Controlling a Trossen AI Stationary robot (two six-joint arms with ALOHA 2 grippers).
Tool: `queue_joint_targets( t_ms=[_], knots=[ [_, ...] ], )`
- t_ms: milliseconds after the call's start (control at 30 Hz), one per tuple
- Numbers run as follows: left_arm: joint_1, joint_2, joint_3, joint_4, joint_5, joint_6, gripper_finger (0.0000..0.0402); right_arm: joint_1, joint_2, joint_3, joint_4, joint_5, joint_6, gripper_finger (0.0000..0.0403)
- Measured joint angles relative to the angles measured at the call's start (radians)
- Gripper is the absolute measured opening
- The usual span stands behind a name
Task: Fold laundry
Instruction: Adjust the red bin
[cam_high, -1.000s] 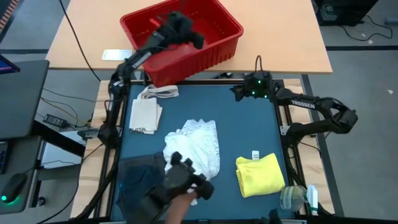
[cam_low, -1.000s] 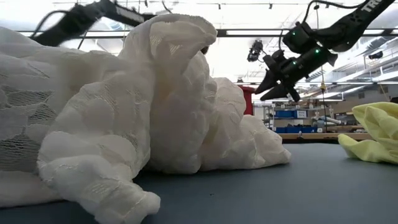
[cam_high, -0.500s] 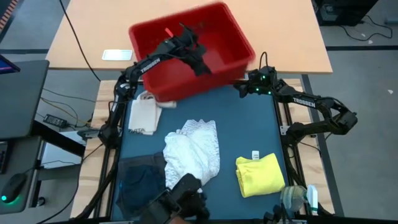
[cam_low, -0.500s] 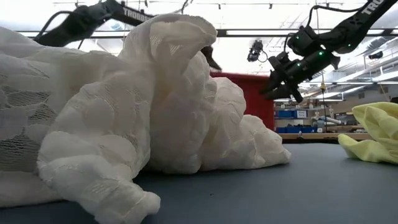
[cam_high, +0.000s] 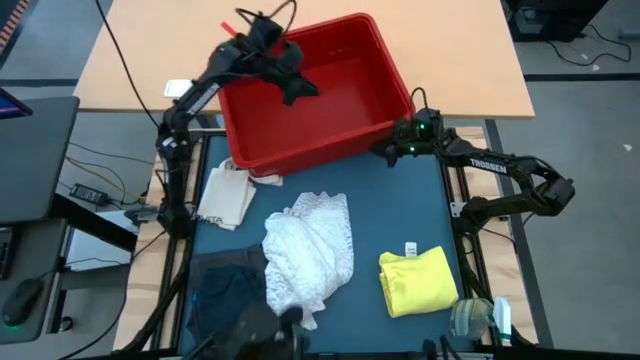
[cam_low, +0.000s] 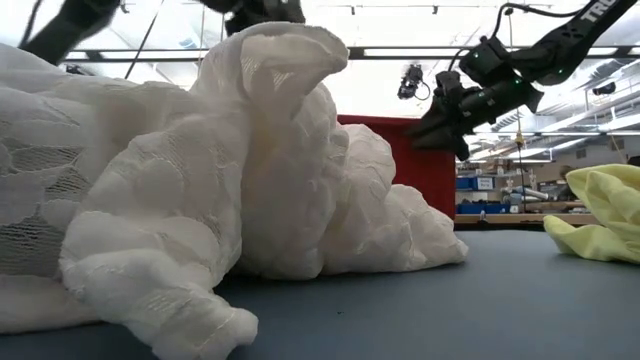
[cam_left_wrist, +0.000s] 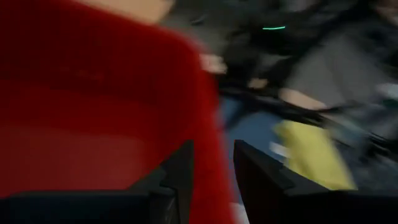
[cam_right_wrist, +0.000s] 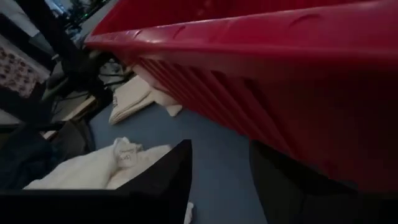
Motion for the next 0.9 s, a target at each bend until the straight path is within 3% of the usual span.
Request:
queue_joint_targets(
  t_ms=[133, 367, 600, 667, 833, 900],
  knots=[
    [-0.043, -0.056, 0.004, -0.169, 0.200, 0.107, 0.0113, 0.030, 0.000, 0.000, 0.007, 0.030, -0.001, 0.0167],
    [-0.126, 0.019, -0.001, -0.603, 0.123, 0.378, 0.0111, 0.045, 0.000, 0.000, 0.025, 0.130, 0.014, 0.0167],
    [-0.223, 0.070, -0.073, -0.583, 0.116, 0.440, 0.0090, 0.043, 0.000, 0.000, 0.029, 0.167, 0.029, 0.0167],
    [-0.242, 0.072, -0.131, -0.541, 0.026, 0.417, 0.0081, 0.044, 0.000, 0.000, 0.029, 0.177, 0.041, 0.0167],
    [-0.256, 0.062, -0.254, -0.511, -0.365, 0.349, 0.0062, 0.043, 0.000, 0.000, 0.029, 0.200, 0.060, 0.0167],
    [-0.241, 0.061, -0.279, -0.515, -0.429, 0.334, 0.0054, 0.044, 0.000, 0.000, 0.029, 0.201, 0.077, 0.0167]
  ],
)
